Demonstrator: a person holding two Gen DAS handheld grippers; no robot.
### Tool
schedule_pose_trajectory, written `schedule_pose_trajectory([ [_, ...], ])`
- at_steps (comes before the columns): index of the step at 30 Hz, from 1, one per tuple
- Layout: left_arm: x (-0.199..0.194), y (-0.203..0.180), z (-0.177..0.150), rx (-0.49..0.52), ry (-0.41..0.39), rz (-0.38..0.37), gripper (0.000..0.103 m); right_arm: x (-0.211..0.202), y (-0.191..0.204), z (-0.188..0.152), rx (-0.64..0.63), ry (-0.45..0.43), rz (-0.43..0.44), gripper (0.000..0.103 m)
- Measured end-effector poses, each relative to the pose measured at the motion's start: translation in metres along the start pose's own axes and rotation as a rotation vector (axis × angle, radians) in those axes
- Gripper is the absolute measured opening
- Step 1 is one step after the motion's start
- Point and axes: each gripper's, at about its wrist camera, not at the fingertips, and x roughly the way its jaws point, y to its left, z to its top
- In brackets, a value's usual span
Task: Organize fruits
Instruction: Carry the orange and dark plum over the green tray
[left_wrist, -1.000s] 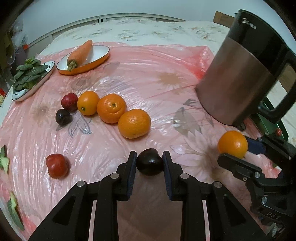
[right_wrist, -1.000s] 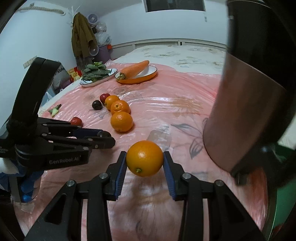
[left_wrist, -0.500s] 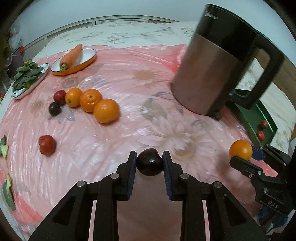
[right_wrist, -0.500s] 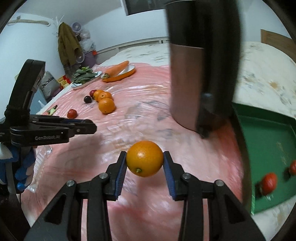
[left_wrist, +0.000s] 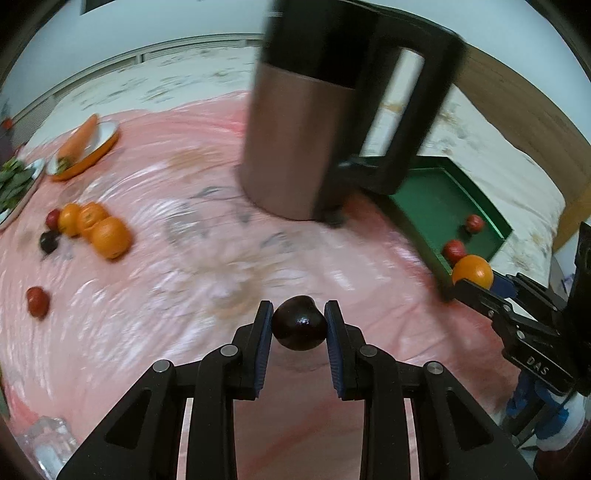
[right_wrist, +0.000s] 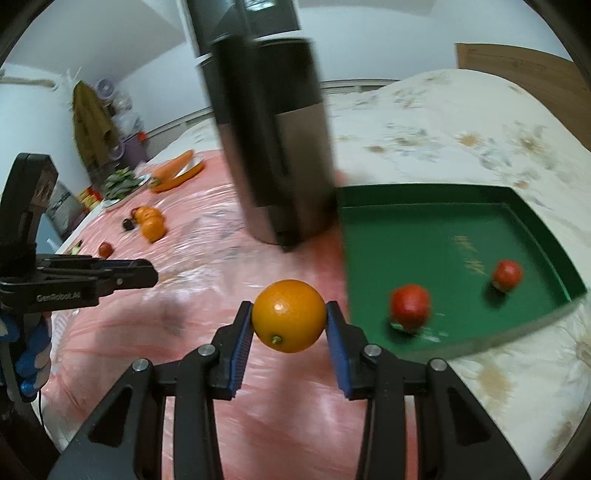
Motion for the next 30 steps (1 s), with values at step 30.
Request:
schedule_pose_trajectory([
  [30,0.129,-0.164,0.086,0.226,0.016,-0.060,0.024,0.019,-0.133,0.003,0.099,-0.016,-0.192,0.041],
])
